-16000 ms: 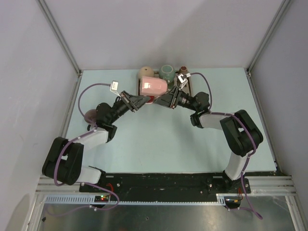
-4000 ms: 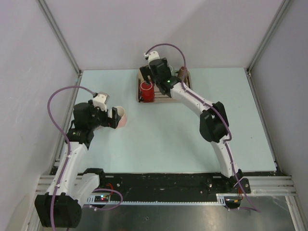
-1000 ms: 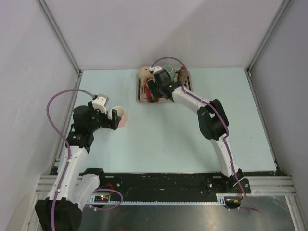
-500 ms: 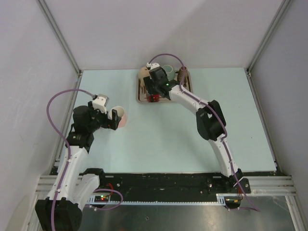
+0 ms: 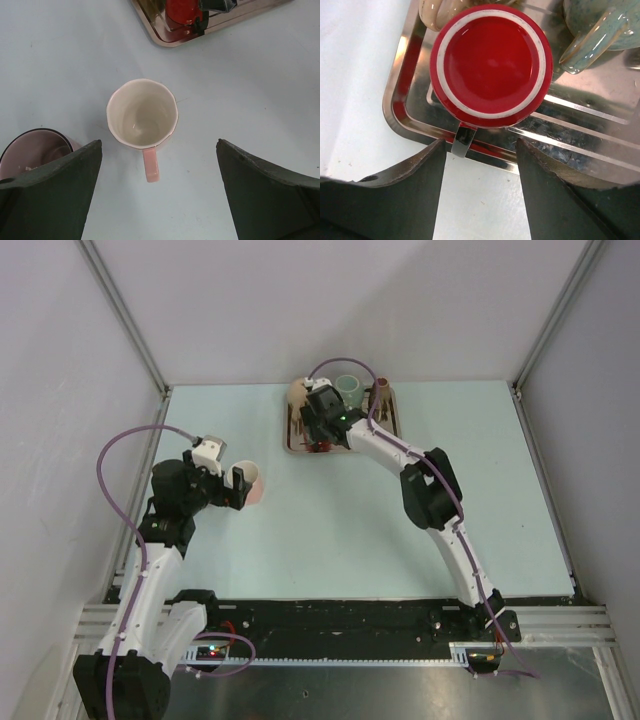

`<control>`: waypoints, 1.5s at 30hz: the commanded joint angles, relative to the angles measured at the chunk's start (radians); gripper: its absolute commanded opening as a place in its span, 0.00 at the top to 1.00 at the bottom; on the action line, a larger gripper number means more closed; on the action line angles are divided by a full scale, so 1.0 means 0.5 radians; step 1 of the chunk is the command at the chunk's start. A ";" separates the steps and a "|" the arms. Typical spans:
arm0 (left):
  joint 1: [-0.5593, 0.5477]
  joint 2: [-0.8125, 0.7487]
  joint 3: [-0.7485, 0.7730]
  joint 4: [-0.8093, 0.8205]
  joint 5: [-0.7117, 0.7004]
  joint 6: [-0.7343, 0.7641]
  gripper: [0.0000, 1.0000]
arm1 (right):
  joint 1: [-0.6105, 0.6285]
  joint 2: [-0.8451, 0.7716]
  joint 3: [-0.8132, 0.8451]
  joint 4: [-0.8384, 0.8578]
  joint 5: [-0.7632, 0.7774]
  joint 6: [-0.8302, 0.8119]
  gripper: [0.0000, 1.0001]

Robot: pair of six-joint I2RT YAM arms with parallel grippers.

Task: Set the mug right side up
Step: Turn over the cup on the tray.

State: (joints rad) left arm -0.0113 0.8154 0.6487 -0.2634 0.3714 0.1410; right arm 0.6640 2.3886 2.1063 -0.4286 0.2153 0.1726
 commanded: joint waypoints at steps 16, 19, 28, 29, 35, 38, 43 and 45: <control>0.016 -0.006 -0.027 0.071 0.034 0.043 0.00 | -0.031 0.117 0.203 -0.021 0.005 0.022 0.50; 0.016 -0.006 -0.027 0.073 0.033 0.043 0.00 | -0.032 0.126 0.217 -0.023 0.021 0.003 0.52; 0.016 0.004 -0.028 0.077 0.034 0.046 0.00 | -0.048 0.135 0.214 -0.061 0.020 0.003 0.63; 0.016 0.004 -0.029 0.078 0.035 0.046 0.00 | -0.048 0.135 0.214 -0.067 0.023 0.001 0.63; 0.016 0.006 -0.029 0.078 0.034 0.041 0.00 | -0.046 0.142 0.214 -0.088 0.069 -0.030 0.65; 0.016 0.004 -0.028 0.077 0.034 0.042 0.00 | -0.043 0.146 0.214 -0.092 0.106 -0.055 0.65; 0.016 -0.002 -0.027 0.076 0.034 0.041 0.00 | -0.040 0.147 0.224 -0.076 0.146 -0.086 0.66; 0.016 -0.003 -0.027 0.078 0.036 0.042 0.00 | -0.041 0.152 0.231 -0.072 0.145 -0.092 0.67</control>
State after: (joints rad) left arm -0.0113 0.8196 0.6369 -0.2558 0.3714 0.1410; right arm 0.6449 2.4462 2.1731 -0.4595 0.2497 0.1501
